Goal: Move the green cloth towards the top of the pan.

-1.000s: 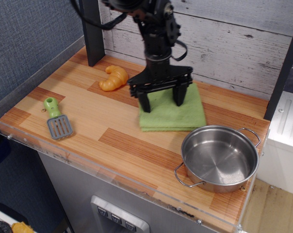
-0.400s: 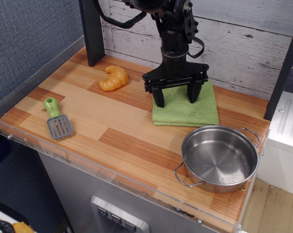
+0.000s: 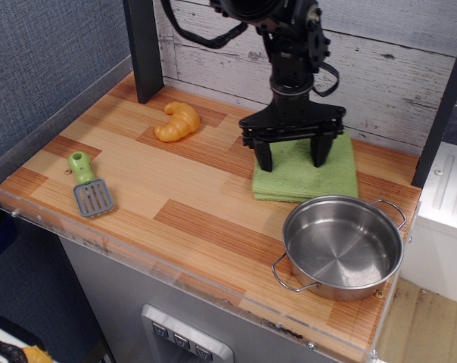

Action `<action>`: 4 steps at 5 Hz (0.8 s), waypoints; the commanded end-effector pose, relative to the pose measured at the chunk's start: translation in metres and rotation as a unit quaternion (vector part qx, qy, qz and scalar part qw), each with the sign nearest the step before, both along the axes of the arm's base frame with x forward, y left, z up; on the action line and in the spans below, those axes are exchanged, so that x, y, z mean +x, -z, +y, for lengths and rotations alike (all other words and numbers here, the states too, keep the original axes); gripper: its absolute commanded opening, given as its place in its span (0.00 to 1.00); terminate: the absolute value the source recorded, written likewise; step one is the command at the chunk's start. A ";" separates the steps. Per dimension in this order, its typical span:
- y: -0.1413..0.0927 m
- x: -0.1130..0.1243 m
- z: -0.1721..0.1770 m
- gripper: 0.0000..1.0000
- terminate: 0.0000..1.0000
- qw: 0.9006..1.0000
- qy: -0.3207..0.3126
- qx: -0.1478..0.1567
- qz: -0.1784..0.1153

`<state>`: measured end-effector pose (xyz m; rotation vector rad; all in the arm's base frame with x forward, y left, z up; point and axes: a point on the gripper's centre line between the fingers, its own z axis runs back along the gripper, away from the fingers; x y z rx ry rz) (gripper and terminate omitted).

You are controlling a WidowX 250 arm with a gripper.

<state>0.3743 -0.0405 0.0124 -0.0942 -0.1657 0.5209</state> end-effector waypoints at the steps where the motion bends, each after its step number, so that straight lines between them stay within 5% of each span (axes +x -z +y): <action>1: -0.001 0.010 -0.024 1.00 0.00 1.000 0.028 -0.005 -0.007; 4: 0.003 0.015 -0.034 1.00 0.00 0.999 0.047 -0.001 -0.004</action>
